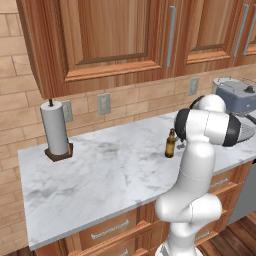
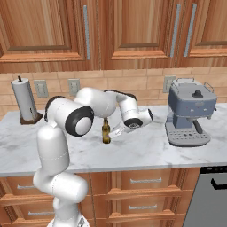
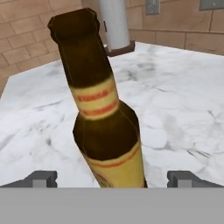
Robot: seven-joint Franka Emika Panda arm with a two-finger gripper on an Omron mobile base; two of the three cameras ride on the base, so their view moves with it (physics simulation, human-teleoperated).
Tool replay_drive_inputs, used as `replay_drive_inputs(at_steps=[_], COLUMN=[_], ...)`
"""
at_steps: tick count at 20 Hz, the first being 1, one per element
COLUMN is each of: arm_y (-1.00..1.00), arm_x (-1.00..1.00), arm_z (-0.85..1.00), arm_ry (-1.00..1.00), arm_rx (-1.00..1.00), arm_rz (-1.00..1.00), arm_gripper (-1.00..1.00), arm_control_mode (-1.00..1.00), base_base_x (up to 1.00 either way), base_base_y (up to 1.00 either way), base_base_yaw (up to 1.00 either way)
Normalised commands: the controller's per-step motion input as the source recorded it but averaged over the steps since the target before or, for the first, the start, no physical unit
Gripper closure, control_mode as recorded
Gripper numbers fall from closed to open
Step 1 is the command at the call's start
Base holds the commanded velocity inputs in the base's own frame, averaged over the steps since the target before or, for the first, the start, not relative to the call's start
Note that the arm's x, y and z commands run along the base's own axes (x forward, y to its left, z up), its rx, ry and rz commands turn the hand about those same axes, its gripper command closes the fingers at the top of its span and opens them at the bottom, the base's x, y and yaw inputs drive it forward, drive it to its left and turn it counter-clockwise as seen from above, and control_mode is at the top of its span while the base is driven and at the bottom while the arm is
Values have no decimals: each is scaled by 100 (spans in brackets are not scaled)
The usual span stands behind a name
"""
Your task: Place the drinks on the dining counter in a tight cluster.
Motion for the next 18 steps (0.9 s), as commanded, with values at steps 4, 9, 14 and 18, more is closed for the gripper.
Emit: replay_drive_inputs(at_steps=[4, 9, 14, 18], arm_y=[7, 9, 9, 13], arm_x=[-4, -12, -10, -8], arm_z=[0, 0, 0, 0], arm_ry=[0, 0, 0, 0], arm_rx=[0, 0, 0, 0], arm_rz=[0, 2, 3, 2], arm_gripper=[-100, -100, -100, -100], arm_control_mode=[-100, -100, -100, -100], base_base_x=[0, 0, 0, 0], base_base_y=[0, 0, 0, 0], base_base_yaw=[0, 0, 0, 0])
